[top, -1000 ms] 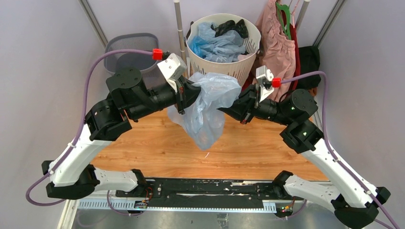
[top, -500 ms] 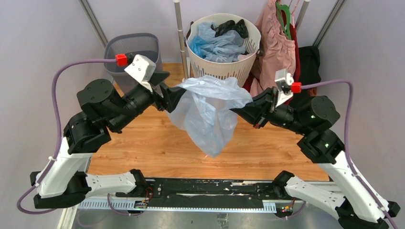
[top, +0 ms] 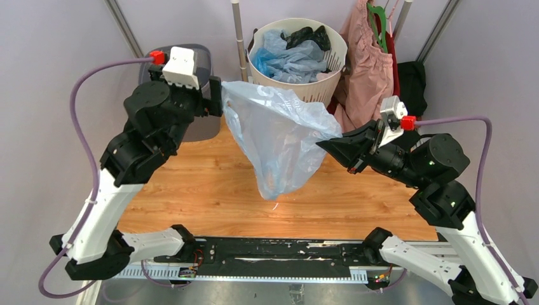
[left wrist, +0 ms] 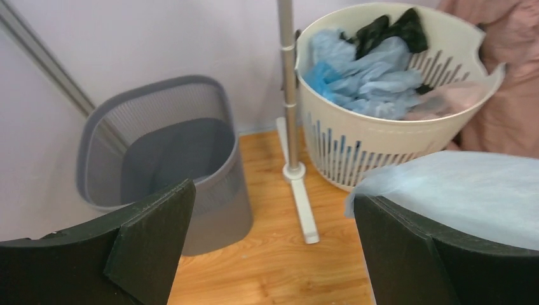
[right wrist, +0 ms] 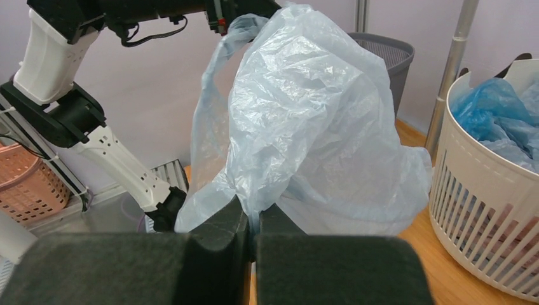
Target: Put the trash bags into the trash bin
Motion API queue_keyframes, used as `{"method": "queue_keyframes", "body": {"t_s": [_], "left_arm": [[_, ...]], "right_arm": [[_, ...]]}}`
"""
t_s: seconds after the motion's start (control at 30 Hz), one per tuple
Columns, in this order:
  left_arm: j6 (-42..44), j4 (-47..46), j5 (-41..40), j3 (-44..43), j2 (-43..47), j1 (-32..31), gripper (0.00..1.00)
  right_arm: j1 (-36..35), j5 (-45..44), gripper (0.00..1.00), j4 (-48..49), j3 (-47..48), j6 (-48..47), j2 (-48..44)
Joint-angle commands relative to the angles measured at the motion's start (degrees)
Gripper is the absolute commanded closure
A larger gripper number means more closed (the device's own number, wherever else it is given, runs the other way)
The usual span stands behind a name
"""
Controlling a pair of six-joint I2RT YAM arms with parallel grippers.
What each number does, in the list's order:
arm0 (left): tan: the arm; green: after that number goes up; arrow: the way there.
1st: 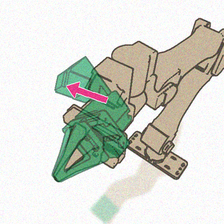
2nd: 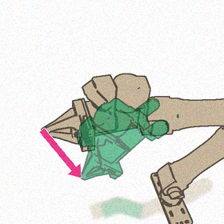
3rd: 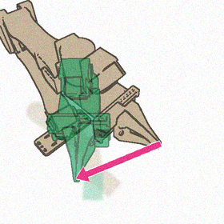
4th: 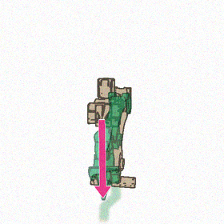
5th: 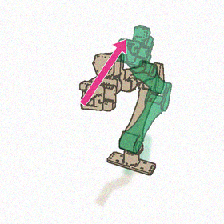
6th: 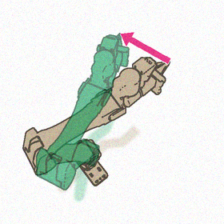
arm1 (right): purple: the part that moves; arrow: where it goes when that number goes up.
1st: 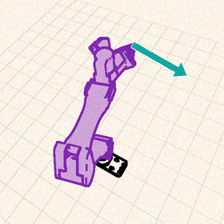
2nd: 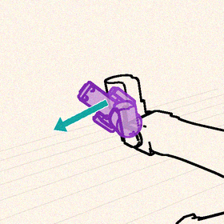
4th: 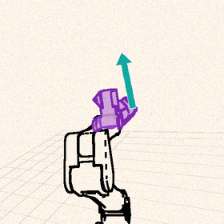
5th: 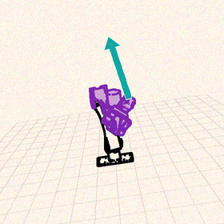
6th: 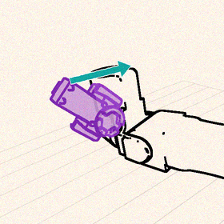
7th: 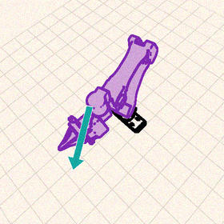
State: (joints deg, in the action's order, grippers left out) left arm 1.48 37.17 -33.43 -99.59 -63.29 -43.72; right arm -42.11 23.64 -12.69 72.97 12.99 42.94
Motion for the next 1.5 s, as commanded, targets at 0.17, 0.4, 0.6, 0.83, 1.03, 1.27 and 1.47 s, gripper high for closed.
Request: {"method": "queue_keyframes", "body": {"t_s": [0.17, 0.4, 0.6, 0.83, 1.03, 1.27, 1.47], "left_arm": [[-0.9, -6.6, 20.1, 7.1, 2.0, 5.1, 0.00], [-1.2, -4.5, 42.6, 5.4, 4.4, 5.1, 0.00], [-2.5, -1.5, 37.6, 3.7, 4.5, 5.1, 0.00], [0.4, 6.9, 11.9, -7.8, -12.4, 5.7, 0.00], [-1.2, 7.4, 8.7, -13.6, -25.0, 15.3, 0.00], [-0.2, 2.0, 2.1, -12.0, -30.8, 21.4, 0.00], [-1.8, 1.6, 5.7, -9.9, -34.4, 24.6, 0.00]], "right_arm": [[0.1, -6.8, 1.00, -3.7, 1.2, -3.4, -1.7], [0.1, -27.7, 1.00, -9.2, 4.2, -4.9, 1.1], [0.0, -34.9, 1.00, -9.6, 7.0, -6.4, 3.2], [0.0, -34.2, 1.00, -11.2, 6.6, -6.8, 0.0], [0.1, -34.7, 1.00, -14.2, 5.5, -6.8, -3.6], [0.1, -36.1, 1.00, -16.7, 3.6, -6.8, -7.6], [0.1, -35.9, 1.00, -17.9, 3.7, -7.1, -8.5]]}}
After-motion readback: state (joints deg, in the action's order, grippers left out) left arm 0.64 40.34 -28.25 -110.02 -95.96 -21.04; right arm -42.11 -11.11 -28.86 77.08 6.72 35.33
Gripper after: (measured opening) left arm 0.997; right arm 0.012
